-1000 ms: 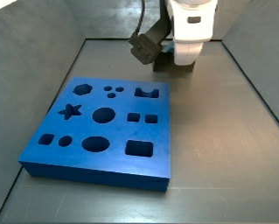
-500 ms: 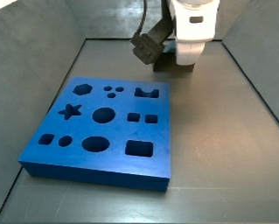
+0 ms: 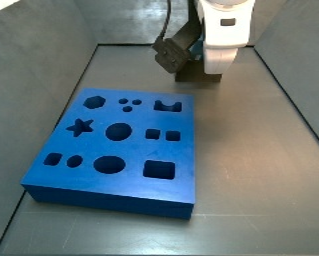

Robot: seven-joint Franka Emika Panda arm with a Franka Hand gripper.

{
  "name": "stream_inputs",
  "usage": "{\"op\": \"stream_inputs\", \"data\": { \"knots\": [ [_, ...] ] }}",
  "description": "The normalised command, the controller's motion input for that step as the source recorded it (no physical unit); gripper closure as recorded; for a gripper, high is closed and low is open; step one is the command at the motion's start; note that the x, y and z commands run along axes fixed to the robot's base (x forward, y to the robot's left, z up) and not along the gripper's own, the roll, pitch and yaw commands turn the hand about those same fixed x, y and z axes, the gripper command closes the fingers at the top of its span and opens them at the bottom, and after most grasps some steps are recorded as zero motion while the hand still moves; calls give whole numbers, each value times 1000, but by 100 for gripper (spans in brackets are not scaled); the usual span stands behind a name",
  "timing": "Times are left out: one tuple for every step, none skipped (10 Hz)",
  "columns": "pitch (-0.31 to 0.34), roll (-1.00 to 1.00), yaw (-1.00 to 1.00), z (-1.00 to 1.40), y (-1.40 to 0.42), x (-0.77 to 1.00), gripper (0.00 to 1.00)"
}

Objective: Pick up the square-circle object. Move up. Place the square-circle object on the fixture. Regrasp the square-circle object. Move to above the board. Insert the square-circle object.
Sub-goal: Move to above the board.

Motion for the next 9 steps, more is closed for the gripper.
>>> {"op": "stream_inputs", "data": {
  "knots": [
    [-598, 125, -146, 1000, -205, 547, 100],
    [-592, 125, -149, 1000, -206, 545, 100],
    [-374, 99, -254, 1000, -183, 473, 100],
    [-287, 82, -297, 1000, -174, 448, 100],
    [-135, 43, -337, 1000, -159, 422, 100],
    [-40, 21, -336, 883, -128, 367, 100],
    [69, 12, -290, 582, -68, 224, 100],
    [137, 4, -240, 370, -42, 128, 100],
    [216, -485, 1000, 649, -896, -1000, 100]
  ]
}}
